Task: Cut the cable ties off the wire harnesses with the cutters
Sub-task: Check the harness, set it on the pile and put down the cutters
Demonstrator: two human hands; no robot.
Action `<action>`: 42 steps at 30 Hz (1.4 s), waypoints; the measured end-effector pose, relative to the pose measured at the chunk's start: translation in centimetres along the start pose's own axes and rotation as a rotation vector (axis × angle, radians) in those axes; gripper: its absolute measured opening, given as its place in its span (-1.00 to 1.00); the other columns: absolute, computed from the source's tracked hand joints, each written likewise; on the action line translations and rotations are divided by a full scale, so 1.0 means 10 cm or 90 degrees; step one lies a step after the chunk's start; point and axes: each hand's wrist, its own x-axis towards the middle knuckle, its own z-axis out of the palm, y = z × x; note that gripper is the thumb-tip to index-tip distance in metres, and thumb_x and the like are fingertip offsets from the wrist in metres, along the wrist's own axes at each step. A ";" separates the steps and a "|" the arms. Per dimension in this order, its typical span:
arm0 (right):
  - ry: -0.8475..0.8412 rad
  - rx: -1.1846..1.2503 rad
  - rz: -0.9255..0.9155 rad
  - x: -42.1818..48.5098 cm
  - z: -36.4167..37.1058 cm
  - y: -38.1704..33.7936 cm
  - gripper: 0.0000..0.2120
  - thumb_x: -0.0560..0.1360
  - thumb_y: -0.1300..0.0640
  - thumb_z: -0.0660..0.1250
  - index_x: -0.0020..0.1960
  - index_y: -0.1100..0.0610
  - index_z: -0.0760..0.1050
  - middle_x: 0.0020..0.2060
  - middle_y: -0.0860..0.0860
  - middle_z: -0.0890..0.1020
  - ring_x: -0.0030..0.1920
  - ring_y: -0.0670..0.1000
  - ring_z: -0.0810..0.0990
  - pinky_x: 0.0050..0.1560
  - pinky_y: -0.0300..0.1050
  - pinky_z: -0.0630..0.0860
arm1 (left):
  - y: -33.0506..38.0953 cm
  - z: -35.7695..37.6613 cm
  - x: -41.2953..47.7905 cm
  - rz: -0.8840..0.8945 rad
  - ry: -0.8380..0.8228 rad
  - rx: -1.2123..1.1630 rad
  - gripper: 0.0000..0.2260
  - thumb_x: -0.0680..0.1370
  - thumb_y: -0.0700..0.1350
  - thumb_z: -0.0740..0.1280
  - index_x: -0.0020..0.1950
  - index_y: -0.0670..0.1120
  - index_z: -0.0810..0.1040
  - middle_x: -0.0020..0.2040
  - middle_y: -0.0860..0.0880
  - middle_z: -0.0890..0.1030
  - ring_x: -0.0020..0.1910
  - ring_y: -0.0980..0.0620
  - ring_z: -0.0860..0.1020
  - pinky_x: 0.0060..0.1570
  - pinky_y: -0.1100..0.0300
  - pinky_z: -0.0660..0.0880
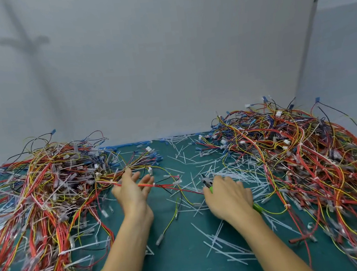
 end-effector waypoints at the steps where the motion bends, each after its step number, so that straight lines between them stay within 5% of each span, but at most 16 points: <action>1: 0.000 -0.014 0.010 0.02 0.01 0.02 -0.51 0.64 -0.16 0.05 0.39 0.15 0.34 0.33 0.12 0.46 0.34 0.22 0.39 0.27 0.19 0.32 | 0.00 -0.01 0.02 0.005 0.009 0.006 -0.80 0.60 -0.22 0.28 0.17 -0.17 0.30 -0.01 -0.16 0.50 -0.31 0.02 0.55 -0.44 0.27 0.58; 4: 0.009 -0.058 0.031 0.09 0.05 0.06 -0.49 0.64 -0.17 0.05 0.43 0.14 0.30 0.37 0.11 0.42 0.38 0.19 0.34 0.29 0.22 0.29 | 0.00 -0.03 0.05 0.027 0.010 0.060 -0.63 0.53 -0.32 0.35 0.23 -0.15 0.26 0.02 -0.15 0.47 -0.31 0.06 0.51 -0.49 0.30 0.54; 8: 0.069 -0.074 0.054 0.17 0.09 0.15 -0.50 0.64 -0.19 0.04 0.42 0.12 0.30 0.36 0.12 0.40 0.37 0.15 0.31 0.25 0.19 0.30 | 0.01 -0.02 0.03 0.077 0.039 0.086 -0.50 0.45 -0.09 0.49 0.14 -0.06 0.18 -0.09 -0.01 0.49 -0.37 0.09 0.49 -0.54 0.26 0.49; 14: 0.123 -0.073 0.059 0.21 0.19 0.17 -0.53 0.64 -0.19 0.06 0.38 0.10 0.29 0.33 0.11 0.37 0.33 0.13 0.29 0.21 0.14 0.28 | 0.09 -0.09 0.08 0.024 0.008 -0.051 -0.67 0.56 0.20 0.21 0.05 -0.05 0.41 -0.18 -0.03 0.59 -0.51 0.09 0.44 -0.51 0.29 0.48; 20: 0.146 -0.074 0.050 0.22 0.24 0.18 -0.57 0.62 -0.19 0.11 0.33 0.08 0.28 0.30 0.11 0.36 0.31 0.14 0.29 0.24 0.13 0.25 | 0.05 -0.09 0.11 0.108 0.008 0.038 -0.80 0.67 -0.08 0.16 -0.09 -0.04 0.50 -0.30 0.00 0.53 -0.62 0.16 0.37 -0.59 0.34 0.39; 26: 0.205 -0.084 0.009 0.21 0.20 0.17 -0.53 0.62 -0.24 0.00 0.29 0.08 0.37 0.24 0.11 0.43 0.24 0.14 0.36 0.25 0.12 0.26 | -0.04 -0.07 0.08 0.302 -0.187 0.222 -0.77 0.66 -0.19 0.21 0.08 0.11 0.58 -0.34 0.14 0.57 -0.49 0.18 0.36 -0.58 0.32 0.44; 31: 0.302 0.220 -0.150 0.19 0.14 0.10 -0.59 0.63 -0.19 -0.01 0.17 0.04 0.47 0.08 -0.04 0.53 0.12 0.01 0.45 0.11 -0.06 0.32 | -0.18 -0.04 -0.02 0.343 -0.375 0.312 -0.76 0.62 -0.25 0.27 0.26 -0.14 0.60 -0.10 0.21 0.69 -0.51 0.20 0.40 -0.50 0.35 0.42; 34: 0.242 0.533 -0.234 0.14 0.05 0.07 -0.63 0.61 -0.25 0.00 0.05 -0.08 0.49 -0.11 -0.08 0.61 -0.14 -0.11 0.52 -0.11 -0.19 0.33 | -0.25 -0.05 -0.08 0.364 -0.497 0.387 -0.71 0.59 -0.28 0.30 0.22 0.03 0.61 -0.04 0.12 0.72 -0.36 0.13 0.55 -0.34 0.35 0.44; 39: 0.036 0.825 -0.166 0.12 -0.11 0.01 -0.62 0.57 -0.22 0.12 0.02 0.00 0.59 -0.11 -0.05 0.73 -0.29 -0.08 0.48 -0.29 -0.27 0.40 | -0.28 -0.11 -0.08 0.401 -0.633 0.547 -0.65 0.54 -0.29 0.38 0.15 0.14 0.64 -0.10 0.10 0.72 -0.26 0.05 0.63 -0.16 0.17 0.56; 42: 0.038 0.832 -0.133 0.12 -0.09 0.02 -0.73 0.63 0.01 0.24 -0.10 0.10 0.63 -0.36 -0.06 0.65 -0.41 -0.11 0.40 -0.46 -0.35 0.32 | -0.30 -0.11 -0.09 0.493 -0.652 0.749 -0.71 0.50 -0.22 0.42 0.13 0.11 0.68 -0.14 0.15 0.69 -0.13 0.08 0.63 0.00 0.05 0.54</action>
